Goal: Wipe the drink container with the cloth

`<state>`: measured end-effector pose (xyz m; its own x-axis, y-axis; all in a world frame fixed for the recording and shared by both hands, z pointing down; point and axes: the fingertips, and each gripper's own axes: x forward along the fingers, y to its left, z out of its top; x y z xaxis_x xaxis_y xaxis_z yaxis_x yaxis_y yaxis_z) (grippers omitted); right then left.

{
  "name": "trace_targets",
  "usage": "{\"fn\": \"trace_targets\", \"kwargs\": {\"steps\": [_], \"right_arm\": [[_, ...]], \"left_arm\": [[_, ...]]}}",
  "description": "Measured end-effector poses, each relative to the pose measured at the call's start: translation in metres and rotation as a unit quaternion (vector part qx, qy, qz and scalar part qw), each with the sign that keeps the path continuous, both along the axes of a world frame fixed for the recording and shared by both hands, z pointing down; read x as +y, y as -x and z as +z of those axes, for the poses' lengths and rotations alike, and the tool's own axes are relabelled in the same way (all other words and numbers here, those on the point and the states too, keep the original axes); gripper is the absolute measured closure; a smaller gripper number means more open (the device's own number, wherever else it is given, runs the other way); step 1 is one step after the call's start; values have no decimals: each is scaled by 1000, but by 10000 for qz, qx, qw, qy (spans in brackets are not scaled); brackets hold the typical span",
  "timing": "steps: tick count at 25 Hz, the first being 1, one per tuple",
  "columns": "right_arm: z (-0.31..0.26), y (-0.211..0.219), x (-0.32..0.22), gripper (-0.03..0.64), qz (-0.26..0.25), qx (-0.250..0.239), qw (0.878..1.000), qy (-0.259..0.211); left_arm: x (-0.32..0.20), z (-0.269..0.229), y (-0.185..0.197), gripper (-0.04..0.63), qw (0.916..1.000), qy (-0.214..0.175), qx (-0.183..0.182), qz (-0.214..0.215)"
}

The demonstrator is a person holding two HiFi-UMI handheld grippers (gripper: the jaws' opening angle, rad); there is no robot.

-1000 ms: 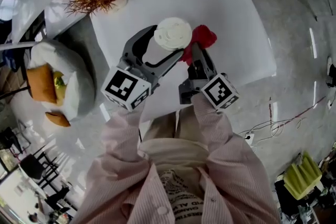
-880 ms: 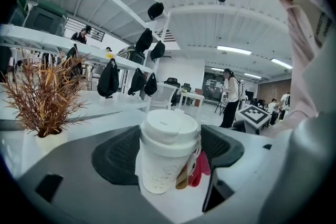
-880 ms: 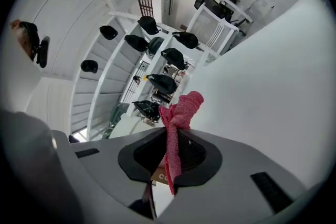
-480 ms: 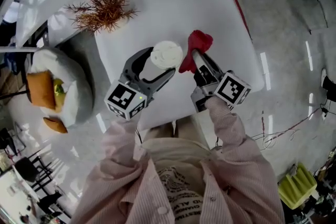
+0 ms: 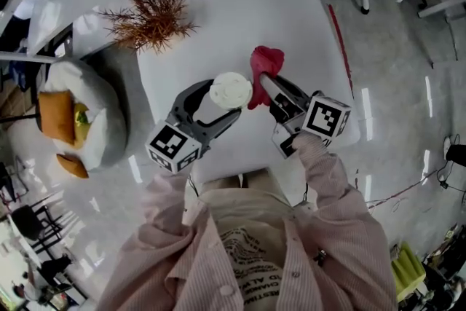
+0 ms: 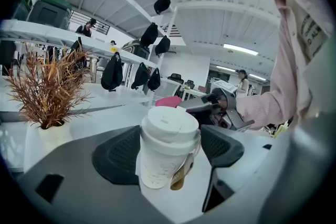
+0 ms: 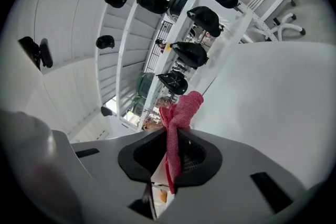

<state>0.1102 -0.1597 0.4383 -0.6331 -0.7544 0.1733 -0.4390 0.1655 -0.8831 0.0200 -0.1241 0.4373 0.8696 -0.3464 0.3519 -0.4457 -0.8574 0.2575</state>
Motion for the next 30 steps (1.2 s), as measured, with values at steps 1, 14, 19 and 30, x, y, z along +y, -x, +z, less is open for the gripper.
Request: {"fn": "trace_targets", "kwargs": {"steps": [1,14,19,30], "right_arm": [[0,2,-1,575,-95,-21,10000,6],[5,24,-13,575,-1076,-386,9933,152],[14,27,-16,575,-1232,-488,9907,298],[27,30,-21,575,-1526,-846,9829,580]], "left_arm": [[0,0,0,238,10000,13,5,-18],[-2,0,0,238,9997,84,106,-192],[-1,0,0,238,9997,61,120,-190],[-1,2,0,238,9996,62,178,-213]]}}
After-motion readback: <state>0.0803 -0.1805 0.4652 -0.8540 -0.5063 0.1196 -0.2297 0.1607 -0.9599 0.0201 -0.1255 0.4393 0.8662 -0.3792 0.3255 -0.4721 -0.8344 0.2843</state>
